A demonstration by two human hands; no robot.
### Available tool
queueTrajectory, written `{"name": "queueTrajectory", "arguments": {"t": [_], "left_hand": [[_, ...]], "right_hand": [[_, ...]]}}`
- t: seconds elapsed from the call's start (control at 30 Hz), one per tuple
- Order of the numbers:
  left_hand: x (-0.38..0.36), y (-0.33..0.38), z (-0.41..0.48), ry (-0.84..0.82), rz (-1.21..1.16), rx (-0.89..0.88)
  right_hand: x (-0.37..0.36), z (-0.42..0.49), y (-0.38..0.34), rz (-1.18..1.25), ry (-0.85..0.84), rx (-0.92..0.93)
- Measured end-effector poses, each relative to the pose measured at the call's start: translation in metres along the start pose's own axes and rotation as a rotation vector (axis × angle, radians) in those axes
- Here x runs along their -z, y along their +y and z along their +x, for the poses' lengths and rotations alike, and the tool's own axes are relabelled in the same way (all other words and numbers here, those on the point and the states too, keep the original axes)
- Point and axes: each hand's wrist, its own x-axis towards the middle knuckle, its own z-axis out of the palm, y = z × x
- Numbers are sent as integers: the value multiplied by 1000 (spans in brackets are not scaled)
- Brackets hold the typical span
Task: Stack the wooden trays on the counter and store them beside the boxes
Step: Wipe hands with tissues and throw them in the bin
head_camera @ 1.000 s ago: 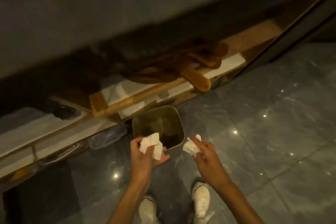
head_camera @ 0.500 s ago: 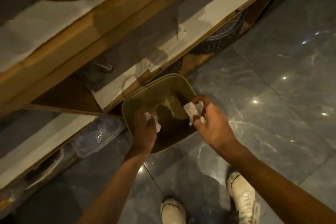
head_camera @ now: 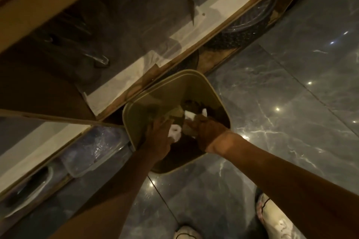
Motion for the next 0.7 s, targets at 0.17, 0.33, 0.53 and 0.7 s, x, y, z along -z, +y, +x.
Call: {"name": "queueTrajectory", "arguments": {"t": [0.17,0.33,0.53,0.7], "left_hand": [[8,12,-13,-21,177,-27],[48,35,-60,25,329,39],[112,70,-145,45,201,122],[171,124,-235,126,221,117]], "right_hand": [[7,-20,-5,99,102,67],[25,-86,1,-16,228,84],[72,-183,7,-6,377,130],[133,-269,-10,-41,422,159]]}}
